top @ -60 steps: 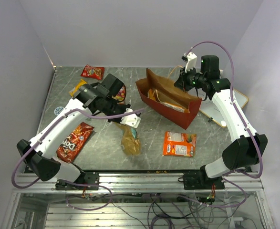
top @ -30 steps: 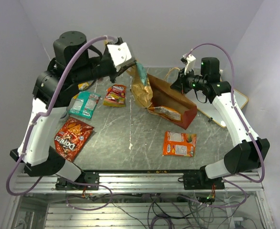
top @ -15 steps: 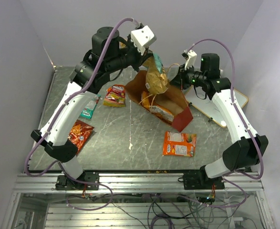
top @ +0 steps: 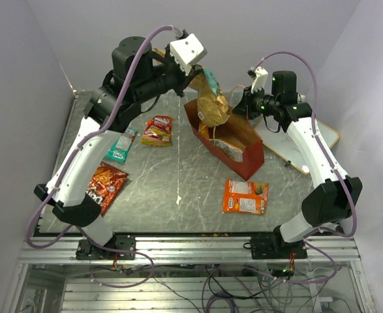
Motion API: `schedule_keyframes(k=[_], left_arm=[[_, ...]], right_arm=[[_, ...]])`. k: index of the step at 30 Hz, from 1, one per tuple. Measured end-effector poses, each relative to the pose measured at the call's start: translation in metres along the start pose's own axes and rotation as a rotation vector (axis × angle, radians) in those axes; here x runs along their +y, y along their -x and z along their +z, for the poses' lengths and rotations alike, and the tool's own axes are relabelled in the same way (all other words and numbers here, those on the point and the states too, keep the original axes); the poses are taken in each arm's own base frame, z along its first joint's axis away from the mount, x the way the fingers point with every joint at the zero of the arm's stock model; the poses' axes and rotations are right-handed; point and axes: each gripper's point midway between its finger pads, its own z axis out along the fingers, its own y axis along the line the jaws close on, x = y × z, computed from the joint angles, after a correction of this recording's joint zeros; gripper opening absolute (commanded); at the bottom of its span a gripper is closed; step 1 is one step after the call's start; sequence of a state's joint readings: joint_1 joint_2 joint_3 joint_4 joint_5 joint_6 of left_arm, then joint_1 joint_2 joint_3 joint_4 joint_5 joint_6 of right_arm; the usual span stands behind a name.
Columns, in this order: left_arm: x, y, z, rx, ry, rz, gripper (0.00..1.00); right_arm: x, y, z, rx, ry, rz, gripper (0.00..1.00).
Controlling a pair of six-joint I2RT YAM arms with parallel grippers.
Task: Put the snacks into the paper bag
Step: Place the snack in the paper bag.
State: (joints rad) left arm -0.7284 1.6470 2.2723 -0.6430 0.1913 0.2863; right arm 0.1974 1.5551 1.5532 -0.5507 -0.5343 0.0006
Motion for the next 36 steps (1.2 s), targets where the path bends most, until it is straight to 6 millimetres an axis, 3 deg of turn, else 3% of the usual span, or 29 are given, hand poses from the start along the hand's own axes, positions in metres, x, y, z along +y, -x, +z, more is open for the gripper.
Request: schedule_keyframes(k=[8, 14, 20, 27, 36], left_arm=[[0.005, 0.021, -0.046, -0.016, 0.031, 0.083, 0.07], [0.010, 0.033, -0.056, -0.040, 0.051, 0.109, 0.07], [0.016, 0.036, -0.039, -0.054, 0.071, 0.083, 0.07], [0.027, 0.022, -0.003, -0.044, 0.121, 0.035, 0.07], [0.013, 0.003, 0.036, -0.026, 0.105, -0.027, 0.07]], right_arm=[[-0.010, 0.002, 0.006, 0.001, -0.013, 0.013, 0.00], [-0.009, -0.002, 0.010, 0.012, 0.010, 0.030, 0.00], [-0.002, 0.002, 0.009, 0.004, 0.043, 0.033, 0.00], [0.003, 0.007, 0.007, -0.008, 0.068, 0.027, 0.00], [0.009, 0.007, 0.006, -0.007, 0.095, 0.028, 0.00]])
